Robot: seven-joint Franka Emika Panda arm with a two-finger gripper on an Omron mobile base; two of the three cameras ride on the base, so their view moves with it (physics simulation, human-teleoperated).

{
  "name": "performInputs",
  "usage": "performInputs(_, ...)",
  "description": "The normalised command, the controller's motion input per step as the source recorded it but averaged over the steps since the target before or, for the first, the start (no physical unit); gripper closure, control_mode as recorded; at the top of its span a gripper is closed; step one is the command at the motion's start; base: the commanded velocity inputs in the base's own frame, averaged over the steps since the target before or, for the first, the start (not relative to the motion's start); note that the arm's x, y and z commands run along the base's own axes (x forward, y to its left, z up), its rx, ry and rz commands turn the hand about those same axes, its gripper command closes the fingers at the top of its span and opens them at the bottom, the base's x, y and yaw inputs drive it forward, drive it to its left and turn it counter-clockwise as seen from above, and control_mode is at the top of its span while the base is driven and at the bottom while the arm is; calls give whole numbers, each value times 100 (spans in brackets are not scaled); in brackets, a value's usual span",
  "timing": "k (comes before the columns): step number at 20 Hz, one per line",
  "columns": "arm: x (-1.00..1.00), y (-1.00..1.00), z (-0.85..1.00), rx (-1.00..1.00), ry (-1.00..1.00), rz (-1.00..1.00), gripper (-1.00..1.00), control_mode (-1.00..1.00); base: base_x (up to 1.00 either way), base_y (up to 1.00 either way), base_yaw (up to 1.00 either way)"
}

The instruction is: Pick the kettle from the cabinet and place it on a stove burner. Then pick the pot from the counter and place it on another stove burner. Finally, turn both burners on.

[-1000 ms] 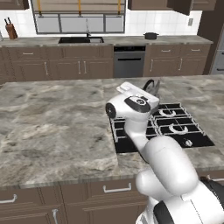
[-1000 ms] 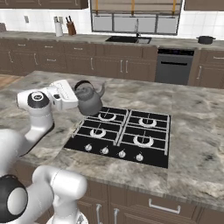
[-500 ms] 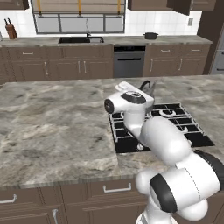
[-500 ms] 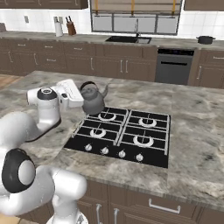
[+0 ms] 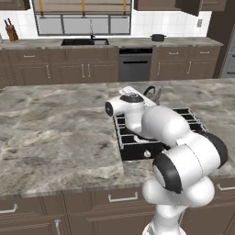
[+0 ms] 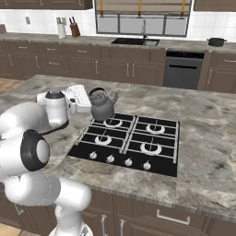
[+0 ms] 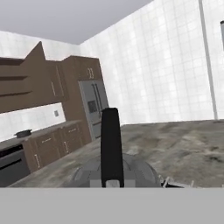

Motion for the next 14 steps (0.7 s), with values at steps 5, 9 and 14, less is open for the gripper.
performInputs(5,35,1,-7,0,9,-8,100,-100,0,0,0)
performInputs(9,36,0,-5,0,10,-6,100,-100,0,0,0)
performInputs(14,27,0,-8,0,10,-5,100,-100,0,0,0)
